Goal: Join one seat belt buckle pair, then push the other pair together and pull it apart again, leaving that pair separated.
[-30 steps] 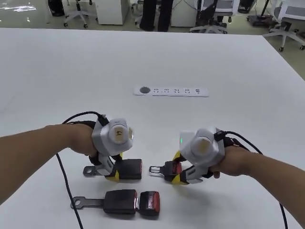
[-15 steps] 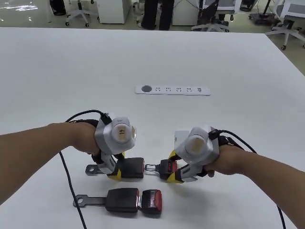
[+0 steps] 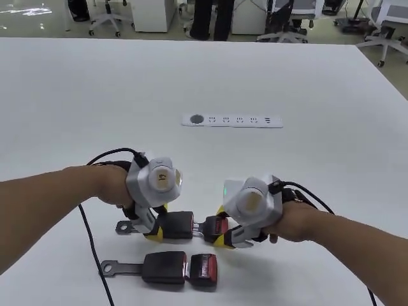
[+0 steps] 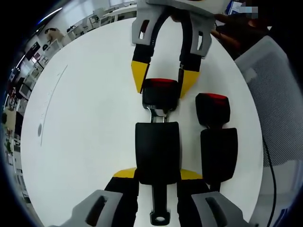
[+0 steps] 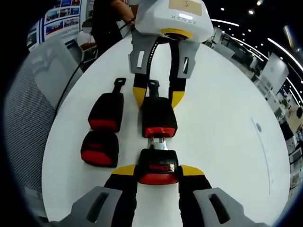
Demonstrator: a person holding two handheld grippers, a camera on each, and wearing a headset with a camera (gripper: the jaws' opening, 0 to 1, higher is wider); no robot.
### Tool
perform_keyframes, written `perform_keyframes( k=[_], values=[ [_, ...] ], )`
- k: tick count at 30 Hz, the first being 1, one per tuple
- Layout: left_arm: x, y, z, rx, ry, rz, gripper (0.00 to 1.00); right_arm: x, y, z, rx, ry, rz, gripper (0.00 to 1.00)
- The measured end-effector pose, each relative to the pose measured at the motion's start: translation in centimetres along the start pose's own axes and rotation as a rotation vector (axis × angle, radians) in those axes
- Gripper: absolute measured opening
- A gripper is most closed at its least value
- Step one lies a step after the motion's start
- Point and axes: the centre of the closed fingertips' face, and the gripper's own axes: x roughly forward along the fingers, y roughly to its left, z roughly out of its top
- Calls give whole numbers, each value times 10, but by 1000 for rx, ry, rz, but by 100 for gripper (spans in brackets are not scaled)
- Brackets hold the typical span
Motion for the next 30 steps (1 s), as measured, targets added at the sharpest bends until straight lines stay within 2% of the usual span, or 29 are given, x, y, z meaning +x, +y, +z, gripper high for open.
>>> perform_keyframes(
  k=[7,9,17,26,30],
  values=[
    [0,0,0,0,-4,3,32,2,-3,1,-4,-9,3,29],
    [-1,0,-1,-11,-6,2,31,2,-4,2,31,-8,0,29],
    [-1,-1,0,-22,-24,6,31,3,-1,3,36,-2,-1,28],
    [1,1,-1,-13,-9,6,31,4,0,5,30,8,10,27],
    [0,0,-1,-19,-23,7,30,5,1,6,32,1,12,27]
  ],
)
